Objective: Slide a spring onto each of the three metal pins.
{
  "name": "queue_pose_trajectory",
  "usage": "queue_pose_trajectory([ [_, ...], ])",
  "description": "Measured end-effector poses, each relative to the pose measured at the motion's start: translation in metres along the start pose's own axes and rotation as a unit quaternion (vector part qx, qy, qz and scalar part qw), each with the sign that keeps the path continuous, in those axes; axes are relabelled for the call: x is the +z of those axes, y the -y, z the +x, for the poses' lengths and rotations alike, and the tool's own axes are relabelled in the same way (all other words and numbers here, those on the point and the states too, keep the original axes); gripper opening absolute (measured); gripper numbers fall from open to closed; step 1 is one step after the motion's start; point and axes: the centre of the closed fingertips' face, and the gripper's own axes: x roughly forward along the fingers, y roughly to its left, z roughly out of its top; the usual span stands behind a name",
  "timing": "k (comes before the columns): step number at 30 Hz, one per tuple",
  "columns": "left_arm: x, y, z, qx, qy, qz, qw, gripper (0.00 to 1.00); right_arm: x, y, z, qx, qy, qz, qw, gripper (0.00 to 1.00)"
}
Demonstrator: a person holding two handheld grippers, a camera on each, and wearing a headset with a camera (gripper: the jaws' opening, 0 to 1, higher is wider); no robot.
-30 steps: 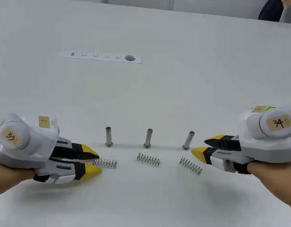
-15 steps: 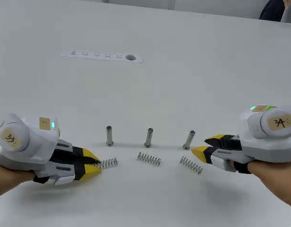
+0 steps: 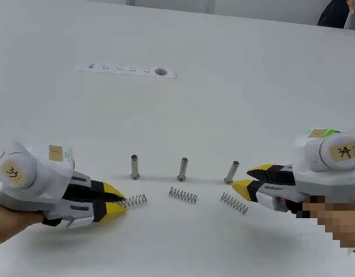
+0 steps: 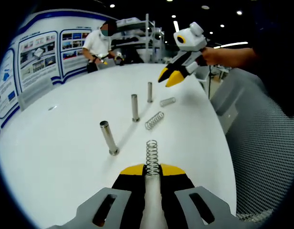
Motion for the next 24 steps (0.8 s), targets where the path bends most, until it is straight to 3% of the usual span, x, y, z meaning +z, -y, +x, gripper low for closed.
queue_pose_trajectory([
  [10,0.010,0.011,0.000,-0.007,0.010,0.008,0.9999,0.10,0.010,-0.021,-0.002,0.037,0.011,-0.010,0.9992,0.25],
  [17,0.018,0.016,0.000,-0.011,0.018,0.016,0.9996,0.10,0.016,-0.050,0.003,0.087,0.014,-0.020,0.9959,0.25],
  [24,0.028,0.022,0.001,-0.018,0.025,0.027,0.9991,0.10,0.022,-0.081,0.011,0.137,0.015,-0.045,0.9895,0.25],
])
